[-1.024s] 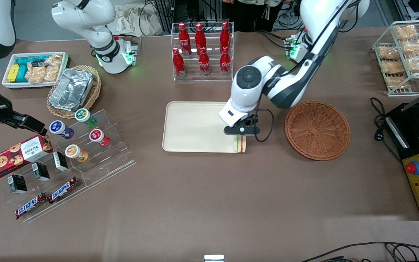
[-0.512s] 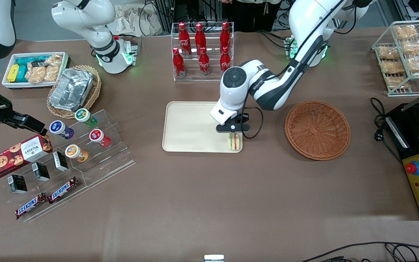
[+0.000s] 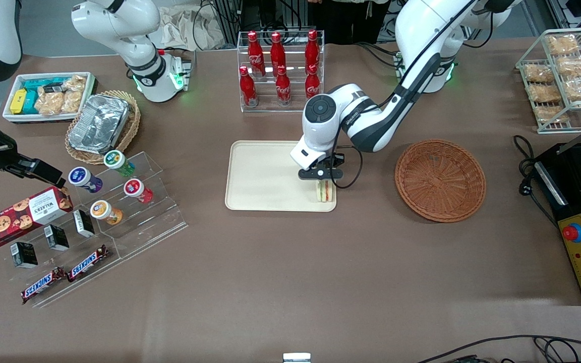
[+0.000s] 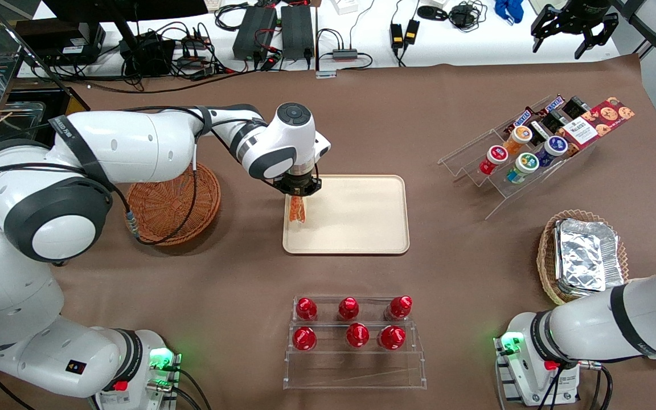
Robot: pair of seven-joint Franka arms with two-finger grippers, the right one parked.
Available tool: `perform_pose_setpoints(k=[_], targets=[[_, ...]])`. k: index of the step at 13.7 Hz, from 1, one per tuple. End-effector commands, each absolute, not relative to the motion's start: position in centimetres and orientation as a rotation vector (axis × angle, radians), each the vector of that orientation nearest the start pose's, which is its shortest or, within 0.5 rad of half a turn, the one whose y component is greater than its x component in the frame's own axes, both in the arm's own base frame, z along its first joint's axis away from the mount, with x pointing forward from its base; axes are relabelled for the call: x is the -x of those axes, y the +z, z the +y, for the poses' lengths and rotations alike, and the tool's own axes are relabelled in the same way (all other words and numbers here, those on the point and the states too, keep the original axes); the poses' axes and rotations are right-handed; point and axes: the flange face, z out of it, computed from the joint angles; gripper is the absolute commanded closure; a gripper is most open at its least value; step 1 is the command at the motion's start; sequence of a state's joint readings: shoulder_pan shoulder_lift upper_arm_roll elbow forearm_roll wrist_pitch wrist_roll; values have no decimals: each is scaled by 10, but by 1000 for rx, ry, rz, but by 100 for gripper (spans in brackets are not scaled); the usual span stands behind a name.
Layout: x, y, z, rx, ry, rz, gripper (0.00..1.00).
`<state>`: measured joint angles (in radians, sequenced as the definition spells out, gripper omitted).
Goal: Place sandwich from basket to tray
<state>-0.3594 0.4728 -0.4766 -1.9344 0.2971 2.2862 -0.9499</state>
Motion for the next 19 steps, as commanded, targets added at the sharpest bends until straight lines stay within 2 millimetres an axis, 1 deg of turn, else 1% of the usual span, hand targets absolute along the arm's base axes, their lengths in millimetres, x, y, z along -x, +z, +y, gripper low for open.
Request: perform_pose_setpoints(k=[1,2,4,5,6,7,9,10,12,13,14,15,16,17,19], targets=[[-427,257,-446,3100,19,107,81],[-427,254,-447,3100,25,112,81],[-427,249,-448,3106,29,114,77],[-426,249,-448,3098,20,131,73],[-426,248,-447,3094,15,133,50],[-425,248,-447,3093,17,133,35],[-427,249,-446,3094,15,131,8],[-428,249,-445,3095,12,119,1],[-428,255,-445,3093,3,106,0],[-433,262,-442,3087,-6,108,0],[-437,274,-438,3065,-9,101,0],[-443,290,-435,3043,-15,97,0],[-454,310,-427,3019,-13,113,0],[-469,331,-414,2998,7,127,0],[-493,372,-380,2965,85,118,1]])
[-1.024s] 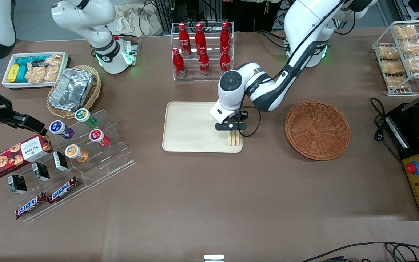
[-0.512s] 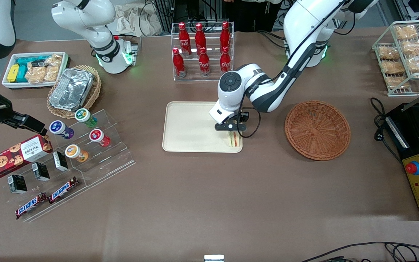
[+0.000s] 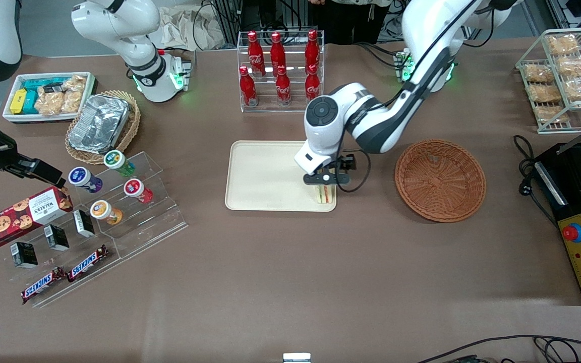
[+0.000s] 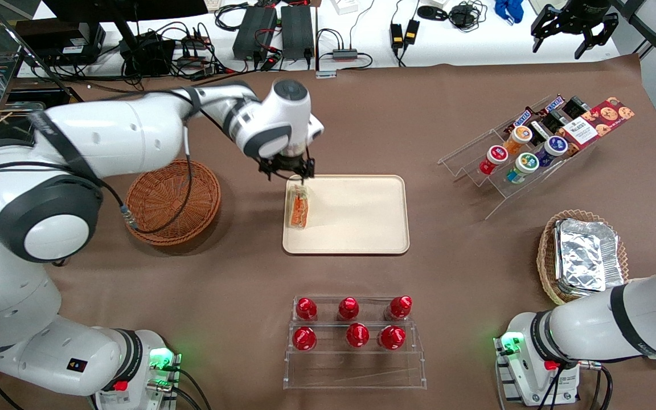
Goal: Place sandwich from basket to tray
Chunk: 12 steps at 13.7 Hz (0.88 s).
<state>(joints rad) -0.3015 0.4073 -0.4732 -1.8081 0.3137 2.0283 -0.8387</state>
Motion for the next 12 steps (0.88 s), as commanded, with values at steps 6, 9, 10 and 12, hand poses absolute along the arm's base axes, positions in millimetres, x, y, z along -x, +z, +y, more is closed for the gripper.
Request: perform_pose_setpoints(k=[6,9,10,12], targets=[[-544,475,-272,2938,19,42,0],[-553,512,-217,2912,-13,13,0],[-554,522,-204,2904,-38,1,1],[-562,533,-171,2902,-47,-16,1]])
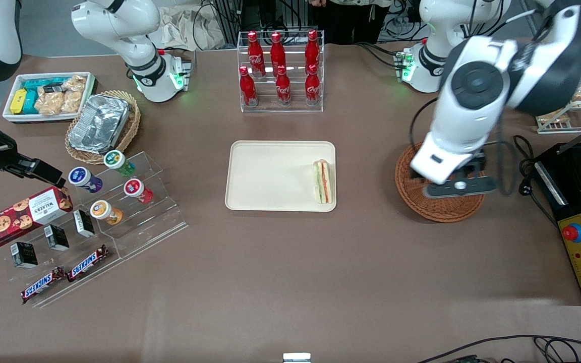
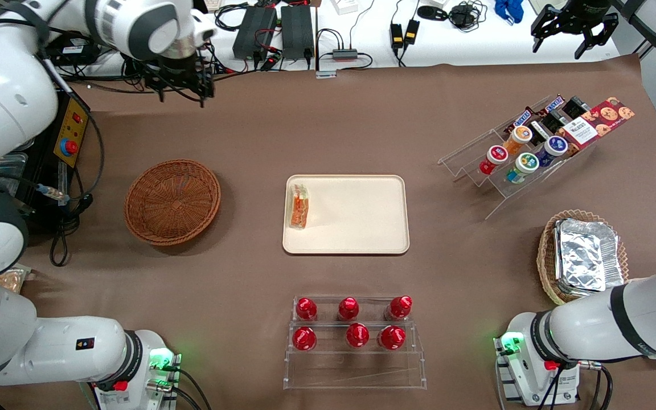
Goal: Place sandwich from basket to tray
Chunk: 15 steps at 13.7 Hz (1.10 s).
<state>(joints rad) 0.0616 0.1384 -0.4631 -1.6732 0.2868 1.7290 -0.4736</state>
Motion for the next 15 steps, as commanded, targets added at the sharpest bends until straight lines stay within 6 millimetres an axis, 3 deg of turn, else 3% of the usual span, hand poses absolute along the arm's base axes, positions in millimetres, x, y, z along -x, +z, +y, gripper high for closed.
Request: perform_pose_setpoints(k=[1,2,6,11,15], targets=[[-563,542,-155,2900,-56,12,0],[-560,552,-151,2896,-70,69,0],[-554,583,-80,3003,-53,23,0],[-543,591,-25,3122,-77,-34,0],[-542,577,-20,3156,-146,-49,0]])
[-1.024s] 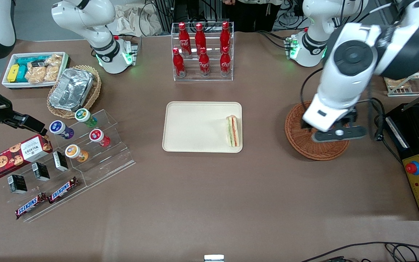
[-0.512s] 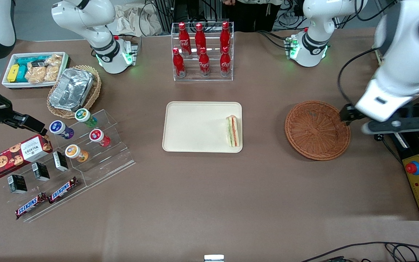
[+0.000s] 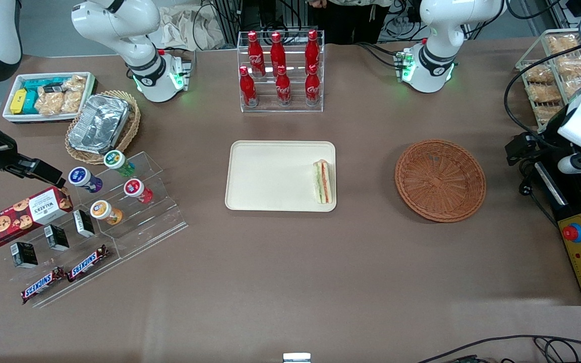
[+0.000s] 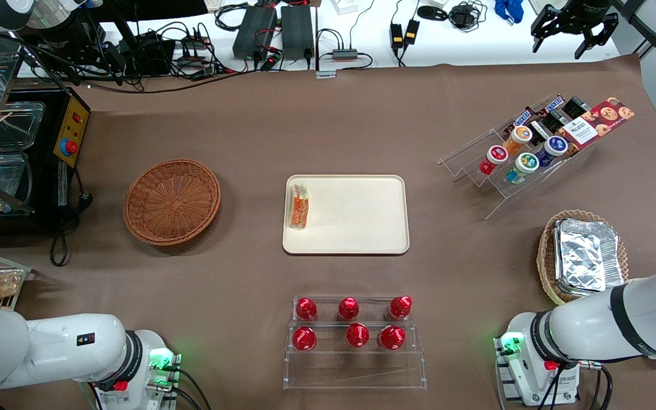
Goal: Place sandwich from basket to tray
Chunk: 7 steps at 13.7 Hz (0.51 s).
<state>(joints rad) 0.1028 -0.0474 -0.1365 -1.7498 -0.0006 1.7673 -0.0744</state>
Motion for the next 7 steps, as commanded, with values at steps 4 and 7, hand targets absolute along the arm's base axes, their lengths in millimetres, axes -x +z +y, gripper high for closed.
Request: perform_pose_setpoints(k=[4,7], targets=[[-542,593,-17,3159,-113,-65,0],[-535,630,-18,3159,-38,-47,0]])
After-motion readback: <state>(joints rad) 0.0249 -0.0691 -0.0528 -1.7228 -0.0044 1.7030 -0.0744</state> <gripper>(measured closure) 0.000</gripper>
